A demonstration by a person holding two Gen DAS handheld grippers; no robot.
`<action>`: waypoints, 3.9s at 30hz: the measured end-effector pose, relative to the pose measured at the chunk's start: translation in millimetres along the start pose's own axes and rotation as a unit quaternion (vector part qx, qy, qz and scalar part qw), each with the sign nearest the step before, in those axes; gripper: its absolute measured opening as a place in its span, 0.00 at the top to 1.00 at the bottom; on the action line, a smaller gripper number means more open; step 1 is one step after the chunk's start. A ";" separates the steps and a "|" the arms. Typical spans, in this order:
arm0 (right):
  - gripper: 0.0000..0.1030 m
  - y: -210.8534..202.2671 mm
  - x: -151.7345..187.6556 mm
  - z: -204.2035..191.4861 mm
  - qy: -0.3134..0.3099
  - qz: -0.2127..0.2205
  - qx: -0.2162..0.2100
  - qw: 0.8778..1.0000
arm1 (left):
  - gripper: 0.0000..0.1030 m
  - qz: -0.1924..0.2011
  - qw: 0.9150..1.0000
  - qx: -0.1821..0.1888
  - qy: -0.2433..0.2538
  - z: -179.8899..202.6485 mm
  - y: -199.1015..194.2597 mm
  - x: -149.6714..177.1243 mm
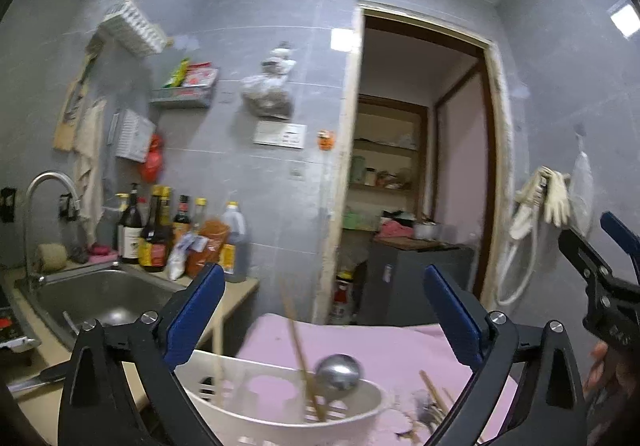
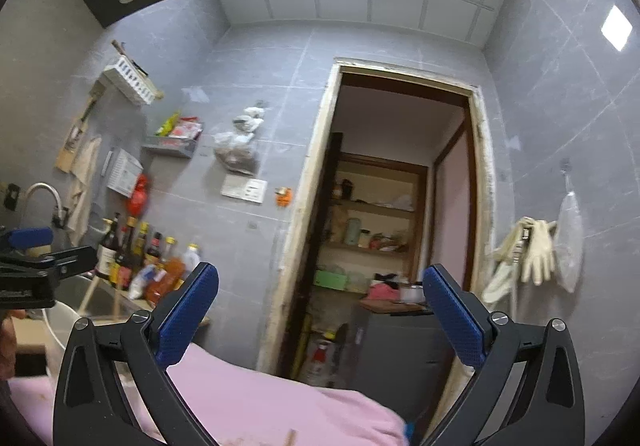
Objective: Organize utensils
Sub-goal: 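Open the left tool to drop the chopstick while the right tool drops the spoon, then move both tools back down to the utensils on the cloth, then grasp and lift a steel fork with the left tool while the right tool lifts a chopstick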
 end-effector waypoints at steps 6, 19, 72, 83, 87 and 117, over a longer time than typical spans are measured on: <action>0.00 -12.3 19.0 39.2 -0.001 -0.035 0.015 0.999 | 0.04 -0.036 0.998 0.058 0.011 47.1 2.9 21.8; 0.00 -21.8 92.5 78.7 0.048 -0.159 -0.008 0.986 | 0.05 -0.212 0.969 0.117 0.053 108.5 10.9 121.8; 0.94 -4.5 302.8 5.1 0.230 -0.589 -0.152 0.759 | 0.95 -0.505 0.850 0.133 0.071 146.0 54.9 288.6; 0.97 -28.2 266.8 24.1 0.265 -0.541 -0.136 0.787 | 0.98 -0.507 0.853 0.122 0.030 133.8 32.6 274.2; 0.97 -34.0 243.2 18.4 0.255 -0.511 -0.147 0.808 | 0.98 -0.499 0.858 0.121 0.008 124.3 14.4 260.4; 0.97 -56.7 111.3 -20.6 0.194 -0.274 -0.152 0.930 | 0.98 -0.220 0.974 0.054 0.017 62.6 -59.9 117.8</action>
Point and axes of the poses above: each gripper's, at about its wrist camera, not at the fingertips, and y roughly the way its jaws point, z to its right, x to its underside, the point moved 9 cm from there along y, roughly the way its jaws point, and after that the axes turned 14 degrees about z, right-handed, at the moved point
